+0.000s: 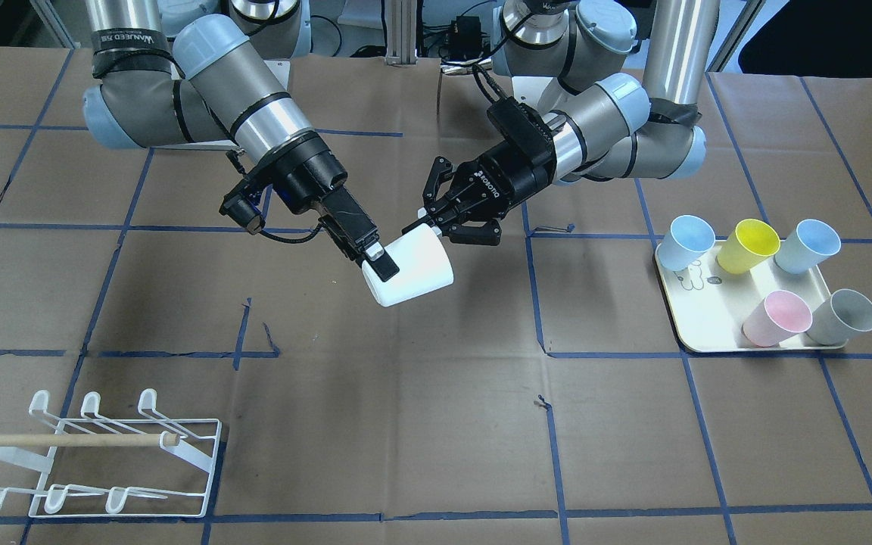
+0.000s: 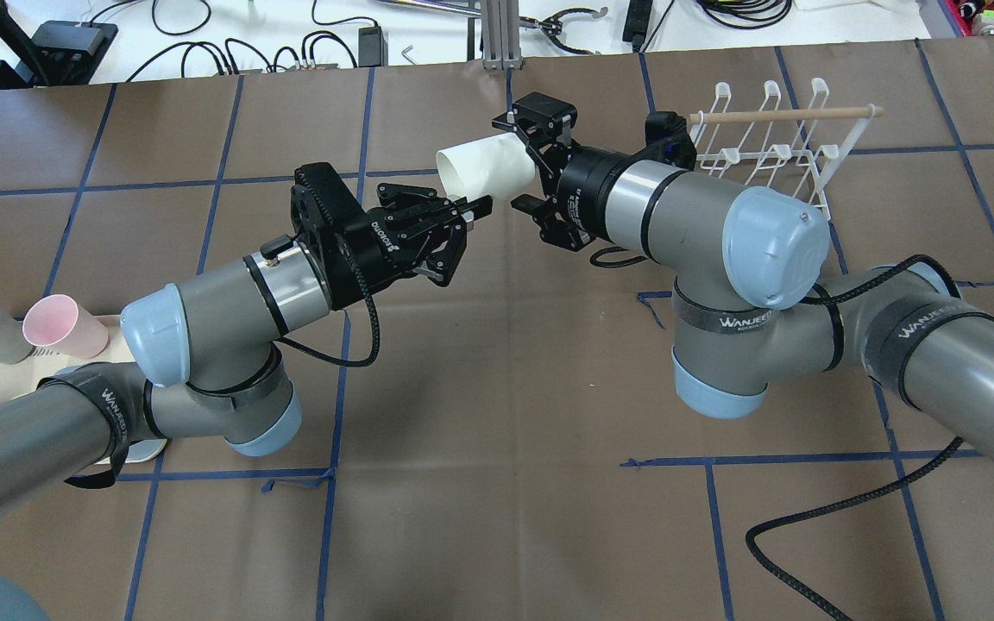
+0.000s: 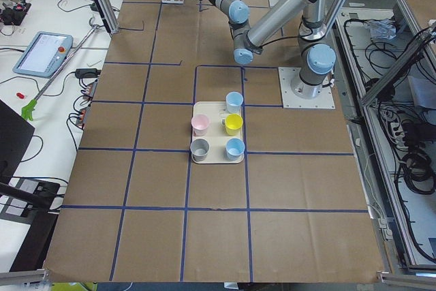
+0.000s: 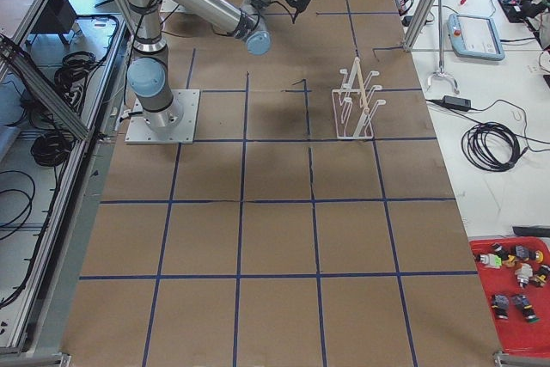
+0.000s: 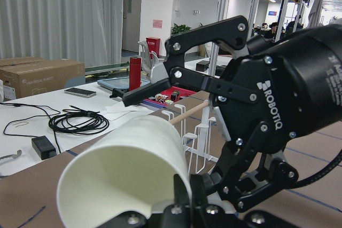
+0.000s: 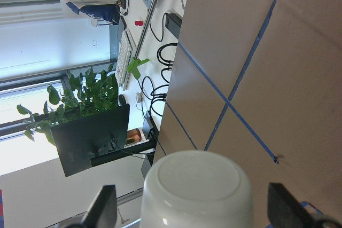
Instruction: Transfer IKEA cup to right arm and place on rack
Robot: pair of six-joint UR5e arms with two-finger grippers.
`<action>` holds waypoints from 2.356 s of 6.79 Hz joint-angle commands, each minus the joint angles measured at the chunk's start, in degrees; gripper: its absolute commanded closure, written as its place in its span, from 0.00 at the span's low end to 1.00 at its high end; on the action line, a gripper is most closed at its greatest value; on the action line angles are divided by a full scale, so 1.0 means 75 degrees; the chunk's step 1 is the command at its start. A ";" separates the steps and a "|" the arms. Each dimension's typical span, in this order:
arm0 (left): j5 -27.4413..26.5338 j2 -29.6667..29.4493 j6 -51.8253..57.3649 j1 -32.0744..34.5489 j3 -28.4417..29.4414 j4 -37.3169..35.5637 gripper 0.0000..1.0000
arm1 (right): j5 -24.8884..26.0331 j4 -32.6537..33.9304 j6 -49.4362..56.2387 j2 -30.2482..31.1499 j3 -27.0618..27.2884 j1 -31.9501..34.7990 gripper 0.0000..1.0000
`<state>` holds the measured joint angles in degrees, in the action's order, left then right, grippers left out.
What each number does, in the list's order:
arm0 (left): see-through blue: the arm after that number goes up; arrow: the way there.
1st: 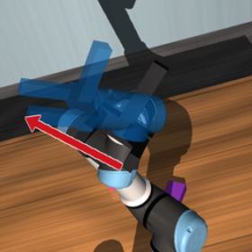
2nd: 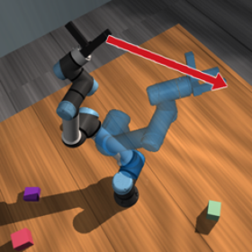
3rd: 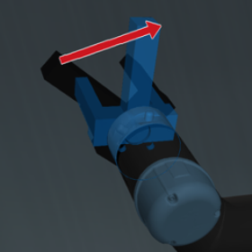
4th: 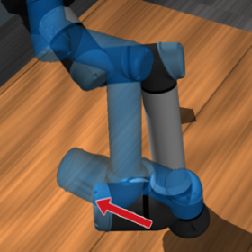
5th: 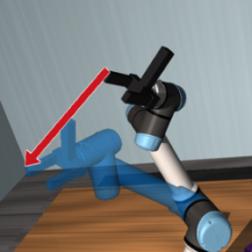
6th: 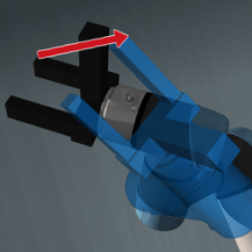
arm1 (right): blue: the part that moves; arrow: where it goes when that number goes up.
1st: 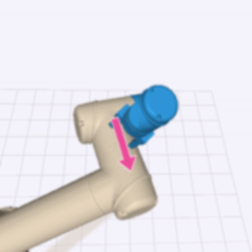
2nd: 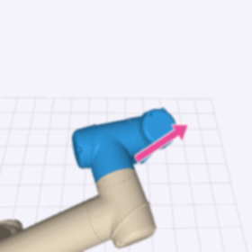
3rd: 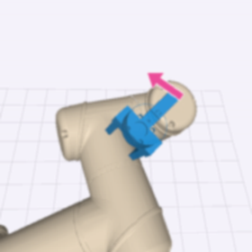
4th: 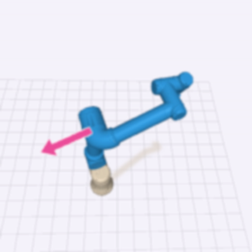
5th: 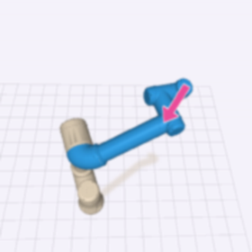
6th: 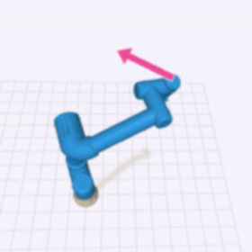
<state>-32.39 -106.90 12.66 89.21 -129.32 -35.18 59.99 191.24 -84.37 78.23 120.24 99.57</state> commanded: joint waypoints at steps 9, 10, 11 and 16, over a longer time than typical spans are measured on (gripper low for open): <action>-0.0041 0.0026 -0.0001 0.0000 0.0016 0.0003 0.90 | 0.0134 -0.0023 0.0035 -0.0060 -0.0048 0.0153 0.47; -0.0053 0.0038 0.0011 0.0000 0.0028 0.0003 0.81 | 0.0134 -0.0023 0.0047 -0.0060 -0.0048 0.0153 0.48; -0.0064 0.0038 0.0023 0.0000 0.0039 -0.0021 0.51 | 0.0146 -0.0023 0.0058 -0.0060 -0.0048 0.0153 0.48; -0.0018 0.0131 -0.0024 -0.0163 0.0040 0.0073 0.01 | 0.0216 -0.0023 0.0361 -0.0083 -0.0083 0.0142 0.70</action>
<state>-32.67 -106.11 12.62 88.80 -128.98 -34.87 61.22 191.08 -83.11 77.73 119.77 100.67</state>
